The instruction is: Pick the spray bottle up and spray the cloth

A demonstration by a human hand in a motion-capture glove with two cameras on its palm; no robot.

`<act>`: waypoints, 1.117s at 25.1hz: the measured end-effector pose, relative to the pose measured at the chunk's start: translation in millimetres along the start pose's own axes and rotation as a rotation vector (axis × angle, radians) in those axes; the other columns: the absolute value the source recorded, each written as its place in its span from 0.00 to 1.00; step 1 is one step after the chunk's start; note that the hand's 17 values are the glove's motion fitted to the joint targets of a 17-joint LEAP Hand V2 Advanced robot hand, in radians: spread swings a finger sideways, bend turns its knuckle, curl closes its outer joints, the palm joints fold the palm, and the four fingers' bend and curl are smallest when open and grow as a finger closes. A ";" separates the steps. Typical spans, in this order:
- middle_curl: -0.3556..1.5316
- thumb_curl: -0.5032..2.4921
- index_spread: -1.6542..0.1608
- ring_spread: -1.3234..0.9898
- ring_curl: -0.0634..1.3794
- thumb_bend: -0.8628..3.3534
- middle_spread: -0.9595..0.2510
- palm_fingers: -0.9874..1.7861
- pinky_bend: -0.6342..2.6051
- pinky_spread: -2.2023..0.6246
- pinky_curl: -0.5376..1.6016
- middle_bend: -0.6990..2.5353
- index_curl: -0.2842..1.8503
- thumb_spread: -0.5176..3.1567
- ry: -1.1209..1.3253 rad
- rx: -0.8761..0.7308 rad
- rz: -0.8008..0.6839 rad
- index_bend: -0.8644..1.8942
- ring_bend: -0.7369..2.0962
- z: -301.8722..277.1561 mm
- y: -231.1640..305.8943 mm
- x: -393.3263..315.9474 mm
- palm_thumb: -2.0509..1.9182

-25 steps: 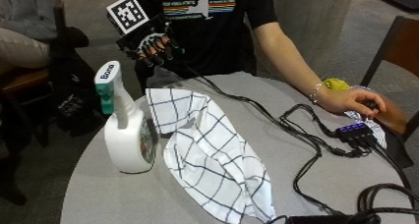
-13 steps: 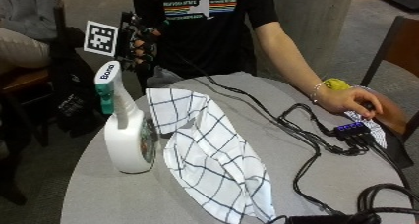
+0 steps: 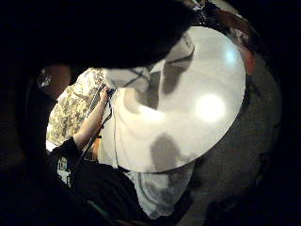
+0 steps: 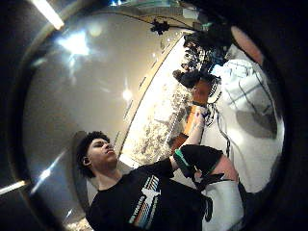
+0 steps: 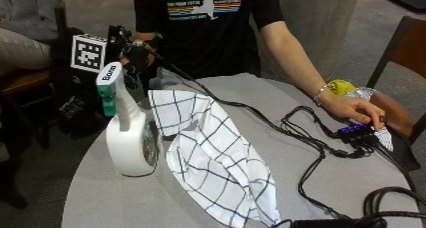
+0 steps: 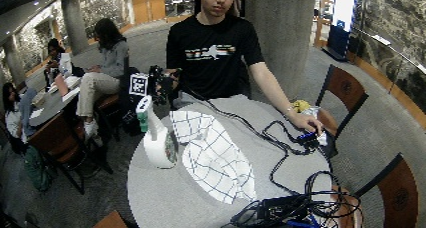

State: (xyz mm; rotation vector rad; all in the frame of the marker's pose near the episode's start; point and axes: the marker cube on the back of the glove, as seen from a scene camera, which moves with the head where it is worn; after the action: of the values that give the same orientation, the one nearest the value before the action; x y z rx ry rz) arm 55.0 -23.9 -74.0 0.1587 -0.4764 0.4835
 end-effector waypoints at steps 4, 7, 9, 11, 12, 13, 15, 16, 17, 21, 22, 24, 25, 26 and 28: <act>0.38 0.28 0.68 0.56 0.28 0.20 0.76 0.55 0.39 0.84 0.41 0.28 0.20 0.39 0.025 0.020 0.027 0.34 0.40 -0.2 -36.7 15.3 0.69; 0.39 0.28 0.68 0.57 0.28 0.20 0.77 0.53 0.39 0.84 0.41 0.28 0.21 0.39 0.063 0.041 0.060 0.35 0.39 -2.5 -62.1 28.4 0.69; 0.39 0.28 0.68 0.58 0.28 0.20 0.77 0.53 0.39 0.85 0.41 0.28 0.21 0.39 0.088 0.061 0.085 0.35 0.39 -5.1 -78.4 36.8 0.69; 0.39 0.28 0.68 0.58 0.28 0.20 0.78 0.52 0.39 0.85 0.41 0.28 0.21 0.39 0.104 0.076 0.111 0.35 0.39 -6.4 -94.7 44.7 0.69; 0.39 0.28 0.68 0.58 0.28 0.20 0.78 0.52 0.39 0.85 0.41 0.28 0.21 0.39 0.110 0.080 0.126 0.35 0.39 -6.5 -102.5 48.3 0.69; 0.39 0.28 0.68 0.58 0.28 0.20 0.78 0.52 0.39 0.85 0.41 0.28 0.21 0.39 0.115 0.083 0.140 0.35 0.39 -6.1 -110.0 51.5 0.69; 0.39 0.28 0.68 0.59 0.28 0.20 0.78 0.51 0.40 0.85 0.41 0.28 0.21 0.39 0.124 0.089 0.165 0.35 0.39 -4.2 -123.7 56.1 0.69; 0.39 0.28 0.68 0.59 0.28 0.20 0.78 0.51 0.40 0.85 0.41 0.28 0.21 0.39 0.130 0.095 0.173 0.35 0.39 -3.2 -129.4 57.4 0.69; 0.39 0.28 0.68 0.59 0.28 0.20 0.79 0.51 0.40 0.85 0.41 0.28 0.21 0.39 0.136 0.104 0.178 0.35 0.39 -2.3 -134.0 58.1 0.69; 0.39 0.30 0.69 0.59 0.27 0.22 0.78 0.56 0.40 0.85 0.40 0.29 0.22 0.39 0.144 0.184 0.167 0.37 0.38 -3.1 -140.9 58.7 0.75; 0.39 0.31 0.71 0.58 0.26 0.23 0.77 0.60 0.40 0.84 0.40 0.30 0.22 0.39 0.143 0.210 0.160 0.38 0.38 -4.5 -140.6 58.3 0.76; 0.40 0.31 0.73 0.57 0.26 0.23 0.76 0.66 0.39 0.83 0.39 0.30 0.23 0.38 0.143 0.263 0.145 0.39 0.39 -8.0 -138.9 56.7 0.77; 0.40 0.32 0.74 0.56 0.26 0.23 0.75 0.69 0.39 0.81 0.39 0.31 0.24 0.37 0.144 0.286 0.136 0.39 0.39 -10.1 -137.6 55.5 0.78; 0.41 0.32 0.75 0.55 0.27 0.23 0.74 0.71 0.39 0.80 0.39 0.32 0.24 0.36 0.145 0.306 0.127 0.39 0.40 -12.2 -136.2 54.3 0.78; 0.42 0.33 0.76 0.53 0.29 0.22 0.72 0.79 0.38 0.76 0.39 0.32 0.26 0.33 0.148 0.331 0.111 0.41 0.42 -15.3 -134.1 52.0 0.78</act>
State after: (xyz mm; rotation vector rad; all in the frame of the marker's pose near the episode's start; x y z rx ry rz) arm 166.1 -116.1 -67.5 0.4132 -0.2579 0.6771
